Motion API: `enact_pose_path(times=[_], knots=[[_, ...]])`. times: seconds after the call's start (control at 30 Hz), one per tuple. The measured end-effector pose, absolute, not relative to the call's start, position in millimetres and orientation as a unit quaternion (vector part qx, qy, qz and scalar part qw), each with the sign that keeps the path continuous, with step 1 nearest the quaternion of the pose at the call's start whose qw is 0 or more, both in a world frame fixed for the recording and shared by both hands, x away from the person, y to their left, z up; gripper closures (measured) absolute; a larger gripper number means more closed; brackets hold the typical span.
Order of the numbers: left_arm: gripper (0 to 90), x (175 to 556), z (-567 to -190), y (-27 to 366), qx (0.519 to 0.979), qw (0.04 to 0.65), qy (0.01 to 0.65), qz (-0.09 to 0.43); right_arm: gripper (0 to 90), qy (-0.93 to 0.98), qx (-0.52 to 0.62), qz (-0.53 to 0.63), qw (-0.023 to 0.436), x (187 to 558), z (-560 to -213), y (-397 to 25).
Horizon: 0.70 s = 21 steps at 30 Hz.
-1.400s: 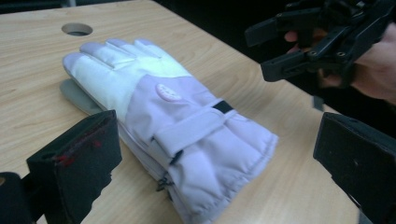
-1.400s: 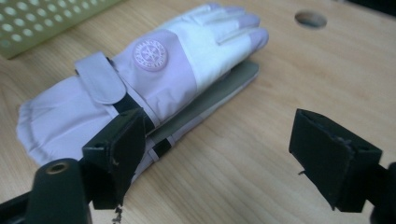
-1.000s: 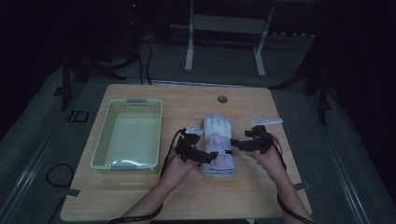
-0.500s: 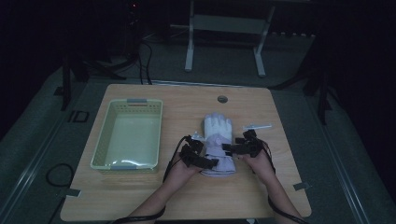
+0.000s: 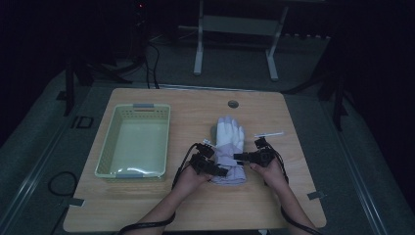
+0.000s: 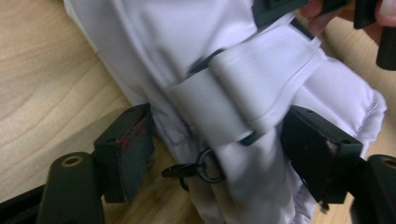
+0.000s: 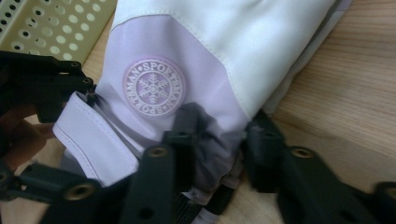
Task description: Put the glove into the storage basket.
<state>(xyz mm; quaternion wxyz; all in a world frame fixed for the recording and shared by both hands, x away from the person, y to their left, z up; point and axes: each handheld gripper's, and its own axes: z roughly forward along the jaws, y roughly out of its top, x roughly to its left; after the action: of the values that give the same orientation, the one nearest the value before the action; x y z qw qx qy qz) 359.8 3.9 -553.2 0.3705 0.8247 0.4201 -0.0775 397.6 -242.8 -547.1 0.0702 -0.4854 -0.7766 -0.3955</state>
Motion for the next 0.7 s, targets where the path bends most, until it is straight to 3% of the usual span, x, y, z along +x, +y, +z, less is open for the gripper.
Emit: enact_pose_path(times=[0.17,0.43,0.7], knots=[[38.4,358,-553,4,0.826,0.369,0.421,-0.07,79.9,-0.793,-0.473,-0.381,0.036,394,-543,-236],[64.4,354,-543,6,0.831,0.371,0.412,-0.051,81.8,-0.802,-0.476,-0.359,-0.011,385,-531,-224],[69.0,353,-528,7,0.834,0.373,0.405,-0.038,82.1,-0.805,-0.467,-0.363,-0.043,379,-513,-219]])
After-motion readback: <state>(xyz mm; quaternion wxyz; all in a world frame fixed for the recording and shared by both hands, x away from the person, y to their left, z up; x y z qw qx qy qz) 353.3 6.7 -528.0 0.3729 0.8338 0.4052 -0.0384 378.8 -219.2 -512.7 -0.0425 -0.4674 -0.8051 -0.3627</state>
